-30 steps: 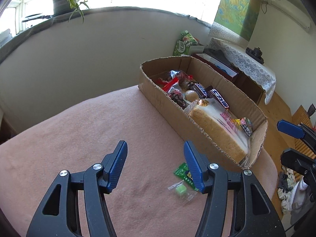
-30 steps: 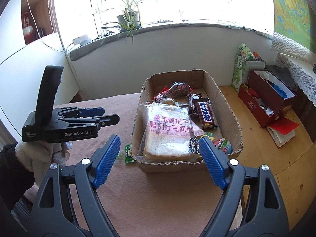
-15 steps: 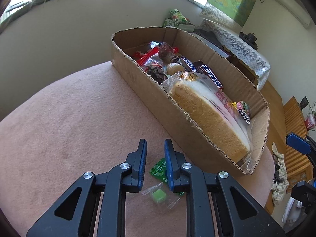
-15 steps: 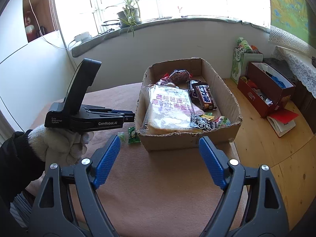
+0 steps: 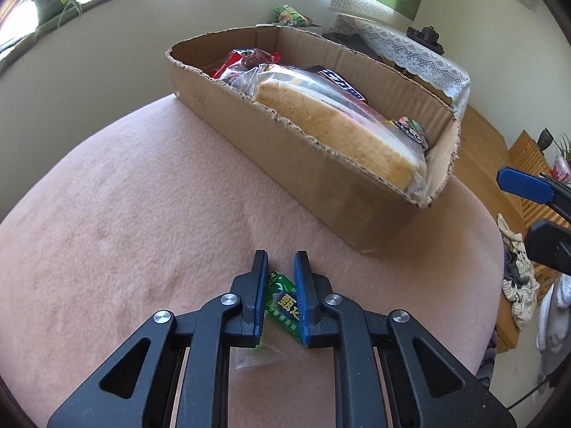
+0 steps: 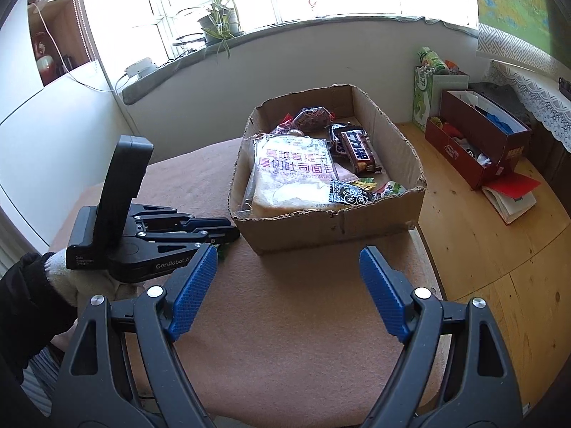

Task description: Organize snacks

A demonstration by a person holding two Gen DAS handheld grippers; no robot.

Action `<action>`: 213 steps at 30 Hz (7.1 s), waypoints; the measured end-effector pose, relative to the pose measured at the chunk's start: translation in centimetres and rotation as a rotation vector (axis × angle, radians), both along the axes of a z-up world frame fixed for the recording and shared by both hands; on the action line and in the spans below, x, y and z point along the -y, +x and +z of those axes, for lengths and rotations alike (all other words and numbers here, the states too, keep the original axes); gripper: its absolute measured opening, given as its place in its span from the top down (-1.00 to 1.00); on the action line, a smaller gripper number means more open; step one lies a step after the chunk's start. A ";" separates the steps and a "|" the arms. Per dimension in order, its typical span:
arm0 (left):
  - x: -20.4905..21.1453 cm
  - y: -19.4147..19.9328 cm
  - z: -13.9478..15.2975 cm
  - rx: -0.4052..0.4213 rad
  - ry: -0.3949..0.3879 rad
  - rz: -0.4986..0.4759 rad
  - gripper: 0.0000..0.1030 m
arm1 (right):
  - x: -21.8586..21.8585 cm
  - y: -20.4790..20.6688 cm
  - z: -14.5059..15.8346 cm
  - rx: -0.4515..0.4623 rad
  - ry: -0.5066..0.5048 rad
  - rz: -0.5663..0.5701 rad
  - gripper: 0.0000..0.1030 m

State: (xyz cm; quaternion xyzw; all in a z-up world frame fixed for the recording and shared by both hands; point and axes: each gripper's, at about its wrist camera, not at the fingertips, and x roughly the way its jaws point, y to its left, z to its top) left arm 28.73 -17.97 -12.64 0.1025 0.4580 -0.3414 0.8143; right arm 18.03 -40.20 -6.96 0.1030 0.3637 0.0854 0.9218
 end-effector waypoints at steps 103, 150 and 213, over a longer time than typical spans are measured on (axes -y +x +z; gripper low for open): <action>4.0 9.5 7.0 0.193 -0.151 0.168 0.59 | 2.5 15.8 2.7 0.057 -0.169 -0.006 0.55; 3.5 7.3 8.7 0.244 -0.116 0.221 -0.49 | 3.6 12.3 3.3 0.080 -0.223 -0.097 -0.64; -0.9 -7.9 12.5 0.423 -0.166 0.208 -0.59 | -1.1 -2.3 6.2 0.181 -0.255 -0.149 -1.00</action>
